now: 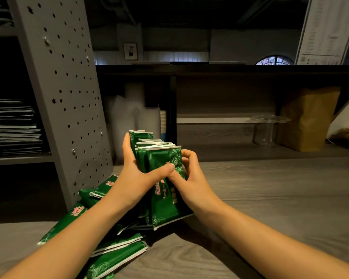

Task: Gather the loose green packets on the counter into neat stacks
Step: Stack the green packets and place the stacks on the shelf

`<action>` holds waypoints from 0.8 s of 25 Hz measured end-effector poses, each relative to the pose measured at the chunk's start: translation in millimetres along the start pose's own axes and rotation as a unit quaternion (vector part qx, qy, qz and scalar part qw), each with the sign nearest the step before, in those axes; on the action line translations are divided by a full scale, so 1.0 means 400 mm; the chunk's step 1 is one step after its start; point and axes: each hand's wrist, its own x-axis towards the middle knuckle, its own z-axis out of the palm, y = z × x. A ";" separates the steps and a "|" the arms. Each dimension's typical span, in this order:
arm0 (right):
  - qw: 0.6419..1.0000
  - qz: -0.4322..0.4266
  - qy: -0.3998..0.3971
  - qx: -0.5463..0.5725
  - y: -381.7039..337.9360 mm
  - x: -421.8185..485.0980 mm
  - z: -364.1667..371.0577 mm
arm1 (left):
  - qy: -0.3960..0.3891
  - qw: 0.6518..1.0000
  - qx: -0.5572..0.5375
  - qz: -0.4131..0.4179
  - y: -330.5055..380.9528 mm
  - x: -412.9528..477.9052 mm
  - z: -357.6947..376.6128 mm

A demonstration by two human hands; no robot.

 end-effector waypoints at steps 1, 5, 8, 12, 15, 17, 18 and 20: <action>1.000 0.014 -0.003 0.001 0.001 0.003 -0.006 | -0.003 1.000 -0.003 -0.003 -0.001 0.001 0.000; 0.993 0.098 -0.043 0.049 -0.010 0.015 -0.029 | -0.050 0.998 -0.038 -0.030 0.009 -0.009 -0.001; 0.994 0.082 -0.059 0.037 -0.042 0.022 -0.049 | -0.071 0.995 -0.063 -0.024 0.031 -0.014 0.004; 0.997 0.041 -0.071 -0.006 -0.123 0.010 -0.085 | -0.105 0.990 -0.094 0.016 0.068 -0.013 0.019; 0.999 0.012 -0.030 -0.030 -0.153 -0.032 -0.110 | -0.151 0.983 -0.105 0.025 0.085 -0.028 0.054; 0.999 -0.010 -0.011 -0.040 -0.158 -0.068 -0.123 | -0.178 0.978 -0.104 0.009 0.092 -0.049 0.075; 0.999 -0.014 -0.009 -0.043 -0.160 -0.087 -0.126 | -0.189 0.976 -0.103 -0.003 0.094 -0.063 0.082; 0.999 -0.021 -0.005 -0.042 -0.162 -0.127 -0.126 | -0.209 0.973 -0.100 -0.020 0.099 -0.088 0.090</action>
